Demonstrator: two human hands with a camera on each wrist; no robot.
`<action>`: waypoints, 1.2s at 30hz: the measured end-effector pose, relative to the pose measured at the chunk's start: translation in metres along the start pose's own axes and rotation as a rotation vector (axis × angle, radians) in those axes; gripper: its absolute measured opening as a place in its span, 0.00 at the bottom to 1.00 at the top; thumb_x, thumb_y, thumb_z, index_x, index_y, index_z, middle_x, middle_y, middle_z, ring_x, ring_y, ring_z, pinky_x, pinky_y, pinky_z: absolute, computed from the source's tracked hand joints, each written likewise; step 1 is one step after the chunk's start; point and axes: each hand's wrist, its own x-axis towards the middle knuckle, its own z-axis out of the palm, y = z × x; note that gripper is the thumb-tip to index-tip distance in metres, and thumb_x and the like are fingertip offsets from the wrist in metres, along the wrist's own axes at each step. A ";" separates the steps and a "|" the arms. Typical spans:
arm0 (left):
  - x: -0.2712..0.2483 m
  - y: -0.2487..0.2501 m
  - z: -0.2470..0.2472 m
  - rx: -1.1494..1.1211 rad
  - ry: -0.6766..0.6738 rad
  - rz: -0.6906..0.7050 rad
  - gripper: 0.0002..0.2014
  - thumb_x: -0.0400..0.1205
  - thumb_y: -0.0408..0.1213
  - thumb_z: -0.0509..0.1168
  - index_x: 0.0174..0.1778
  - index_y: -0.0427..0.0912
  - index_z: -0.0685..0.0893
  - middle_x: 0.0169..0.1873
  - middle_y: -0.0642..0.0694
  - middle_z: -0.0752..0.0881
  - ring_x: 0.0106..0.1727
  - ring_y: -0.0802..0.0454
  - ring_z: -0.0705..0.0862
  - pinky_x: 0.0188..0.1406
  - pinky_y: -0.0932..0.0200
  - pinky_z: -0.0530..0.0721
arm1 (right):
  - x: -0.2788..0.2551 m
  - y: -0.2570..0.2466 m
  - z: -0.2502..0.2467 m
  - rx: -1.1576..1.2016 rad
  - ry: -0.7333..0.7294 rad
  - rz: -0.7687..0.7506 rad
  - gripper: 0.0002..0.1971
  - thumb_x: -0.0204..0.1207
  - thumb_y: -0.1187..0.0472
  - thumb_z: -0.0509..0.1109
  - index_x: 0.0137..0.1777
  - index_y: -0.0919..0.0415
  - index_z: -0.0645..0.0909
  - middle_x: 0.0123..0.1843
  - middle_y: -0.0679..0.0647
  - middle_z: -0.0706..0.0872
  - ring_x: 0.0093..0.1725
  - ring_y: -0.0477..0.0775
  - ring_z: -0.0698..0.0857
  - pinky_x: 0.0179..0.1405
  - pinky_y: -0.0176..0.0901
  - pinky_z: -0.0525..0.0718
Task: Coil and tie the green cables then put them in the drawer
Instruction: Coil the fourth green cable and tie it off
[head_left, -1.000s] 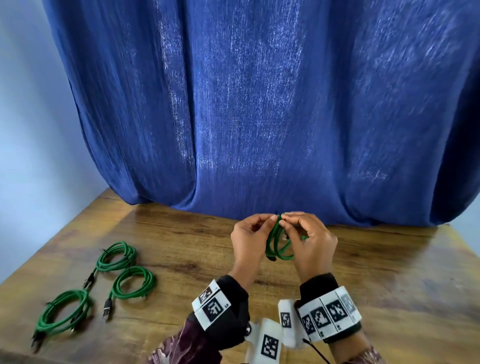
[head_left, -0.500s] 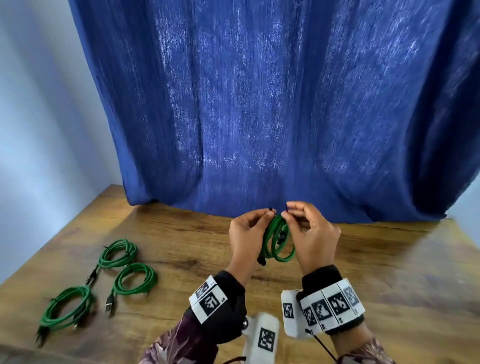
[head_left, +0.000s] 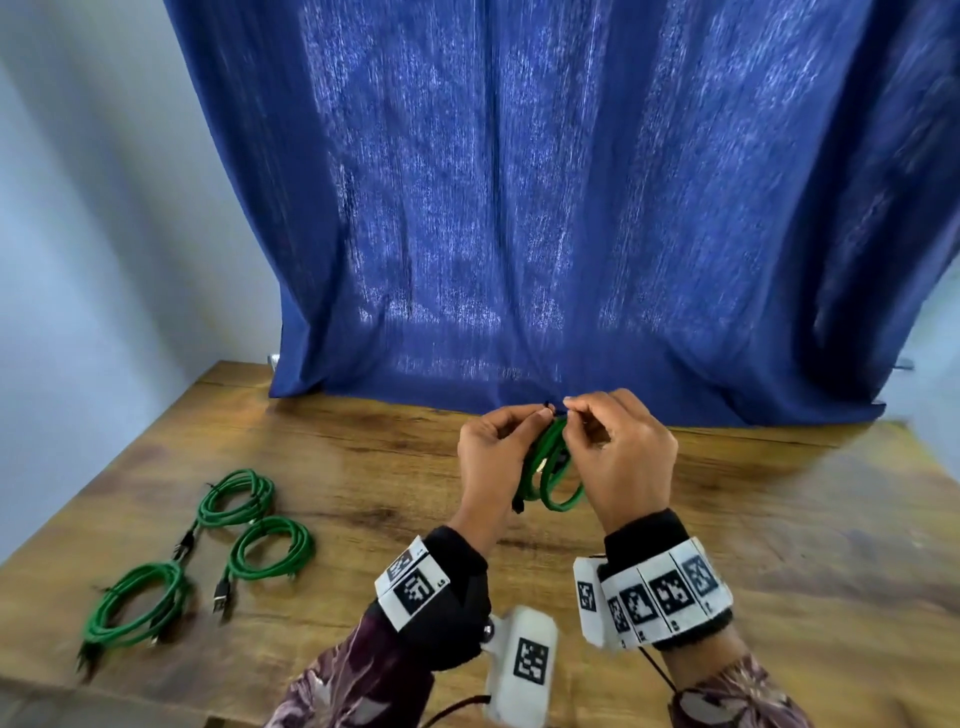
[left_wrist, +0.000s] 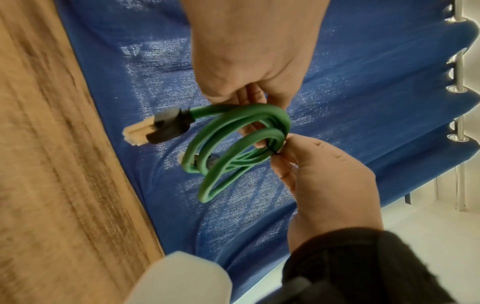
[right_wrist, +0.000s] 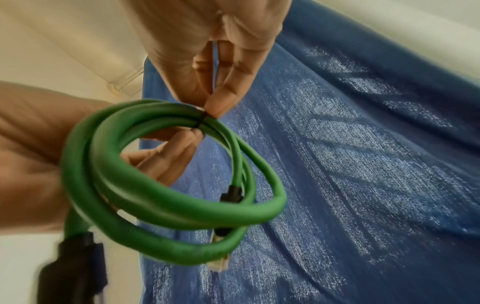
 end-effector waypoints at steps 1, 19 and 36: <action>0.000 0.000 0.000 -0.011 -0.001 -0.006 0.02 0.75 0.31 0.71 0.39 0.39 0.89 0.35 0.42 0.90 0.36 0.52 0.88 0.36 0.62 0.86 | 0.000 0.001 0.000 0.001 0.008 0.000 0.03 0.67 0.66 0.73 0.39 0.60 0.87 0.37 0.52 0.87 0.29 0.50 0.85 0.24 0.46 0.84; -0.001 -0.002 0.002 -0.012 -0.025 0.075 0.04 0.77 0.29 0.70 0.42 0.33 0.89 0.39 0.34 0.89 0.40 0.45 0.87 0.45 0.53 0.87 | 0.003 0.000 -0.002 -0.008 -0.012 -0.021 0.02 0.67 0.68 0.75 0.35 0.62 0.86 0.35 0.53 0.84 0.27 0.50 0.82 0.23 0.48 0.84; -0.004 -0.001 0.000 0.226 -0.080 0.245 0.10 0.76 0.28 0.70 0.36 0.48 0.88 0.36 0.46 0.90 0.40 0.49 0.89 0.47 0.50 0.88 | 0.005 0.005 -0.010 0.122 -0.146 0.161 0.05 0.66 0.65 0.79 0.40 0.56 0.90 0.37 0.48 0.89 0.36 0.43 0.86 0.40 0.23 0.78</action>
